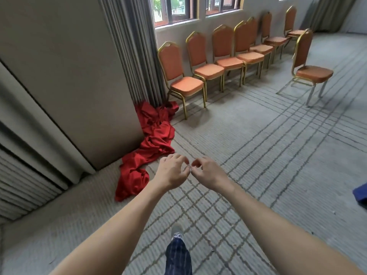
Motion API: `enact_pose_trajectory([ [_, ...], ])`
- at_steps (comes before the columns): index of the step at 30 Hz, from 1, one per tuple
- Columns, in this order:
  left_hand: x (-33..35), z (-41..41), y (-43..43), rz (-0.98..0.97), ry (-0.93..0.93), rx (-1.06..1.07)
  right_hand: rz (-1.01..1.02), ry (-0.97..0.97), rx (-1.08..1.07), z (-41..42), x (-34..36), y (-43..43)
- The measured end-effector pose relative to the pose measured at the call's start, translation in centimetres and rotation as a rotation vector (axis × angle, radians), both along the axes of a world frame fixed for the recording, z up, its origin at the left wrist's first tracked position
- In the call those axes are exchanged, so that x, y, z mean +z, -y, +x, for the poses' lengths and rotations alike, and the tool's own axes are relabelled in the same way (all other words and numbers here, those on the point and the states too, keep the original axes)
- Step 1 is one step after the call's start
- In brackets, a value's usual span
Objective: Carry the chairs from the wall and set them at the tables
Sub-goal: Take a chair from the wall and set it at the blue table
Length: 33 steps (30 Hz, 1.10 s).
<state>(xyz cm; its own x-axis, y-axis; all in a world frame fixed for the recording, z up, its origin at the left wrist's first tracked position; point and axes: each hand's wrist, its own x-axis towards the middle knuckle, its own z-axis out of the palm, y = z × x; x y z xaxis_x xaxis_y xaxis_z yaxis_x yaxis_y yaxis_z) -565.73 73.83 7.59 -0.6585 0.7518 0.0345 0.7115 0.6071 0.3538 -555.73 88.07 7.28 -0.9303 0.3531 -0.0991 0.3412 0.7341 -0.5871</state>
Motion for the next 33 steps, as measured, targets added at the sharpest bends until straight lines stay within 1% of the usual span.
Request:
enact_pose_trajectory([
  [5, -0.9, -12.7, -10.0, 0.013, 0.017, -0.063, 0.045, 0.016, -0.047, -10.4, -0.8, -9.5],
  [7, -0.4, -18.0, -15.0, 0.017, 0.023, -0.112, 0.051, 0.006, -0.118, -14.5, 0.0, -14.1],
  [10, 0.8, -23.4, -22.2, 0.028, 0.031, -0.176, 0.022, -0.017, -0.204, -19.0, 1.8, -20.4],
  [15, 2.3, -27.9, -33.4, 0.032, 0.015, -0.308, -0.006, -0.021, -0.306, -23.8, 2.7, -30.0],
  [20, 0.6, -32.8, -46.6, 0.021, 0.013, -0.373, -0.010, -0.031, -0.374, -28.5, 1.2, -42.7],
  [26, -0.4, -36.6, -61.8, 0.007, 0.024, -0.409, -0.019, -0.041, -0.415, -31.8, -0.3, -57.8],
  [30, 1.0, -39.8, -74.3, 0.061, 0.021, -0.420, 0.007, -0.032, -0.439, -34.5, 1.0, -70.2],
  [33, 1.3, -41.7, -81.2, 0.065, 0.030, -0.430, 0.005, -0.012, -0.465, -36.3, 1.8, -77.2],
])
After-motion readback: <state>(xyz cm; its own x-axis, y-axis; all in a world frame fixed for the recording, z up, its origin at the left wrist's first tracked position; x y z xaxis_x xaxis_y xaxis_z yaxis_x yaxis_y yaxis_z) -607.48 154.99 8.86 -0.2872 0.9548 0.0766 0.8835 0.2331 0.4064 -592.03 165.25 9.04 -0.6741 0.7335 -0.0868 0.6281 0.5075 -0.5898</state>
